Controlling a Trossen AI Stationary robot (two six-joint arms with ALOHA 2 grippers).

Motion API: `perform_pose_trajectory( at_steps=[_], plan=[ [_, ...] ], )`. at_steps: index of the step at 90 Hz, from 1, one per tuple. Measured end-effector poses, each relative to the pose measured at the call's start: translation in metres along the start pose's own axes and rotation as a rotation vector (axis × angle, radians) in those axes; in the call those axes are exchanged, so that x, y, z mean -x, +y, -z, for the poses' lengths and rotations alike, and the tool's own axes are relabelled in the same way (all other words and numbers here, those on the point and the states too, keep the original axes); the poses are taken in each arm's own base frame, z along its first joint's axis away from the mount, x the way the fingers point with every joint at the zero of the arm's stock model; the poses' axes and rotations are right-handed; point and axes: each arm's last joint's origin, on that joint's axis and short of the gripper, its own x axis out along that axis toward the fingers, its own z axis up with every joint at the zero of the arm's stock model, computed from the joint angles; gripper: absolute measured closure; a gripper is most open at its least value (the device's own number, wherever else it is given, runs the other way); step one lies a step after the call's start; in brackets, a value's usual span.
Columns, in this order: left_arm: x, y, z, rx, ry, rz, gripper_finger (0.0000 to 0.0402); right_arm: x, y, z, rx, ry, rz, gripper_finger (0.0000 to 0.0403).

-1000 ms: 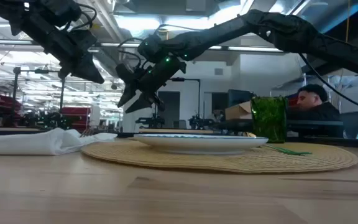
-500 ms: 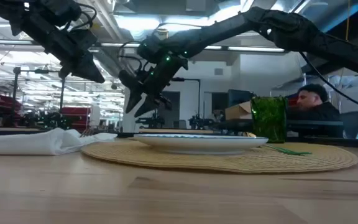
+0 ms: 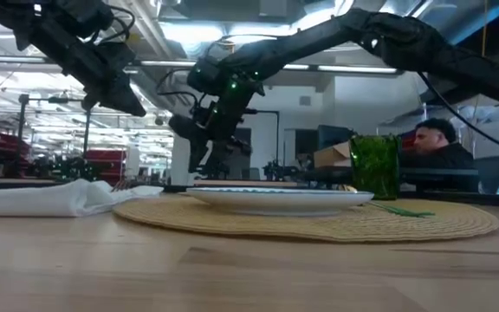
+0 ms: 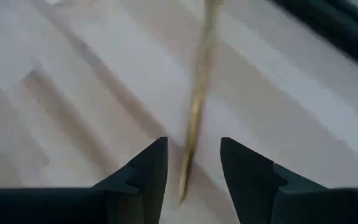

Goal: Set table place
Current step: Put the gold table knife to the right of the green spoon on the brown place mat

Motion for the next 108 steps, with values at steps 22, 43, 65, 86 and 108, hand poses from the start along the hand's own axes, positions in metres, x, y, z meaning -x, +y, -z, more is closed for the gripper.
perform_pose_trajectory(
  at_steps=[22, 43, 65, 86, 108],
  plan=[
    [0.000, 0.000, 0.000, 0.000, 0.000, 0.000, 0.0402, 0.001, 0.013, 0.012, -0.023, 0.057, -0.003, 0.0267],
    [0.000, 0.000, 0.001, -0.003, 0.006, -0.001, 0.0402, 0.002, 0.025, 0.024, 0.016, 0.112, 0.006, 0.0267],
    [-0.006, 0.001, 0.002, -0.003, 0.033, -0.034, 0.0402, 0.007, 0.017, 0.005, 0.111, 0.016, -0.051, 0.0286],
    [-0.046, 0.006, 0.010, -0.006, 0.147, -0.147, 0.0402, 0.007, -0.008, -0.004, 0.188, 0.033, -0.018, 0.0394],
    [-0.087, 0.023, 0.013, 0.038, 0.131, -0.201, 0.0402, 0.037, -0.024, -0.018, 0.225, 0.025, 0.043, 0.0401]
  ],
)
